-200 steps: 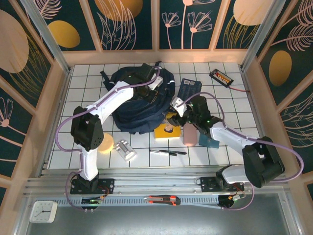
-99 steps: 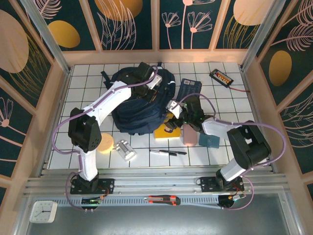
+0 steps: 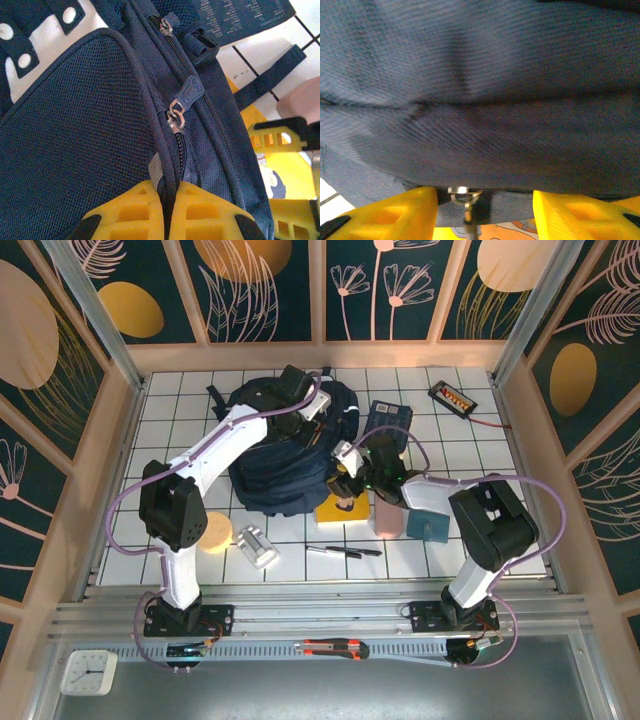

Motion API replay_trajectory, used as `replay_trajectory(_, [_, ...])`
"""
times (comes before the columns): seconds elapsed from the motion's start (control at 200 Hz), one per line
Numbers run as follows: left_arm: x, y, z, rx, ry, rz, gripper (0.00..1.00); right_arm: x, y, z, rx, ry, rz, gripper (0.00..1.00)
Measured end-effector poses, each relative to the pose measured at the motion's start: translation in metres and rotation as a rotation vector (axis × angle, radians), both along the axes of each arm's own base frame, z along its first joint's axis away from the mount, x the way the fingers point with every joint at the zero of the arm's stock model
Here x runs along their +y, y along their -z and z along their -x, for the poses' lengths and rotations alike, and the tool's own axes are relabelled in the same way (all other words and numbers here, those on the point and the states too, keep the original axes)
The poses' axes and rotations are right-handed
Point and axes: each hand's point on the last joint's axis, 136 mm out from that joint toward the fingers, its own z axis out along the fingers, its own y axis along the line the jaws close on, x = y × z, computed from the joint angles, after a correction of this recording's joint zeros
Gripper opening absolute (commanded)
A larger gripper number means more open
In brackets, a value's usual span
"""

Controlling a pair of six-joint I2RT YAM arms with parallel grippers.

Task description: Pack the student bag

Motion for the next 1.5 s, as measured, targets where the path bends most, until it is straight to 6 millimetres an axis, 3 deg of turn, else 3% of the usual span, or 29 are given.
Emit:
replay_trajectory(0.25, [0.000, 0.000, 0.000, 0.001, -0.004, 0.001, 0.00, 0.003, 0.005, 0.003, 0.013, 0.040, 0.018, 0.25])
replay_trajectory(0.375, [0.000, 0.000, 0.000, 0.002, -0.006, 0.002, 0.00, -0.002, 0.009, 0.000, 0.022, 0.082, 0.034, 0.00])
replay_trajectory(0.666, [-0.001, -0.004, -0.002, 0.005, -0.033, 0.019, 0.00, -0.003, 0.010, 0.007, 0.073, 0.114, 0.038, 0.00])
replay_trajectory(0.991, [-0.003, -0.034, -0.012, -0.022, -0.123, 0.075, 0.00, 0.019, -0.029, 0.035, 0.236, 0.069, -0.079, 0.00])
replay_trajectory(1.266, [-0.017, -0.033, -0.022, -0.030, -0.166, 0.064, 0.00, 0.056, -0.056, 0.052, 0.393, 0.039, -0.136, 0.00])
replay_trajectory(1.501, [-0.011, -0.036, -0.025, -0.064, -0.195, 0.018, 0.00, 0.061, -0.072, 0.057, 0.517, 0.057, -0.145, 0.00])
